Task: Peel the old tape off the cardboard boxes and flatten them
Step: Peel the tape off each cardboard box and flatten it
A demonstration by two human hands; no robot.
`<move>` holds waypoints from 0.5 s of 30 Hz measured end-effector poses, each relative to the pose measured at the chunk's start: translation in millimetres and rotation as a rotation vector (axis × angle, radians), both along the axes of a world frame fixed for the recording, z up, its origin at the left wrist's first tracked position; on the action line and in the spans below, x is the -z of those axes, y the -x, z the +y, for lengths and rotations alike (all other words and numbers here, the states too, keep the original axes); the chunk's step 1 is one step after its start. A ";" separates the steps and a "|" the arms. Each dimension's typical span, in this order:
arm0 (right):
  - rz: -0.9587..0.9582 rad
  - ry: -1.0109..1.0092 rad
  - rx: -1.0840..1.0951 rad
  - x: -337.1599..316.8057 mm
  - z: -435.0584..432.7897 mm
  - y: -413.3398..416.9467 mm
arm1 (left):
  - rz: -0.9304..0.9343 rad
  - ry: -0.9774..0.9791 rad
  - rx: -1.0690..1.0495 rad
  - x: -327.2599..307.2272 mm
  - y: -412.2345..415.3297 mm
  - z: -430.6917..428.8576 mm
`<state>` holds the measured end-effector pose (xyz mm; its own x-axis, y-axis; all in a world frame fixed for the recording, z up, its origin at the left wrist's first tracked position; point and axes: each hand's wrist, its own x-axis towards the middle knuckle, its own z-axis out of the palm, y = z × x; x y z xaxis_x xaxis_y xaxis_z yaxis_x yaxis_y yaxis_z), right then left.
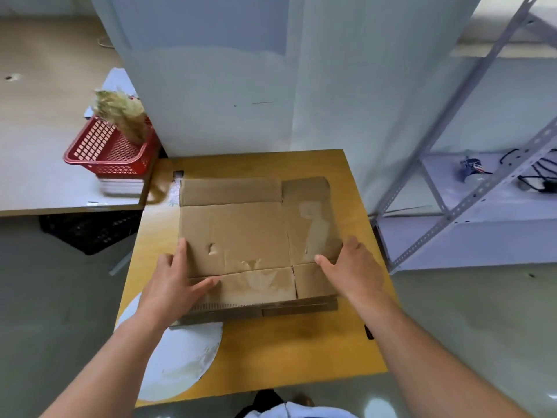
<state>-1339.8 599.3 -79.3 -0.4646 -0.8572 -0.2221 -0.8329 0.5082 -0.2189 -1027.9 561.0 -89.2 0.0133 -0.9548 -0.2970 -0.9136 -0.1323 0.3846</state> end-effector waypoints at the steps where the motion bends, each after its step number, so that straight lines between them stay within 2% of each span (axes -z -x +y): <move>1: 0.033 -0.044 -0.022 1.1 -2.8 1.9 | -0.004 -0.024 0.015 4.5 0.2 1.3; 4: 0.110 0.010 -0.144 3.3 -18.7 -4.4 | -0.042 -0.031 0.022 11.2 2.5 0.7; 7: 0.087 0.142 -0.402 9.3 -38.3 -29.2 | -0.174 0.052 0.052 12.4 13.1 -6.0; 9: 0.090 0.127 -0.525 16.0 -53.4 -45.1 | -0.193 0.091 0.120 12.8 25.6 -13.0; 12: 0.130 0.053 -0.588 29.4 -71.9 -59.4 | -0.202 0.161 0.286 15.9 43.3 -25.7; 15: 0.163 0.033 -0.584 41.0 -77.8 -66.6 | -0.227 0.167 0.330 26.0 50.9 -35.5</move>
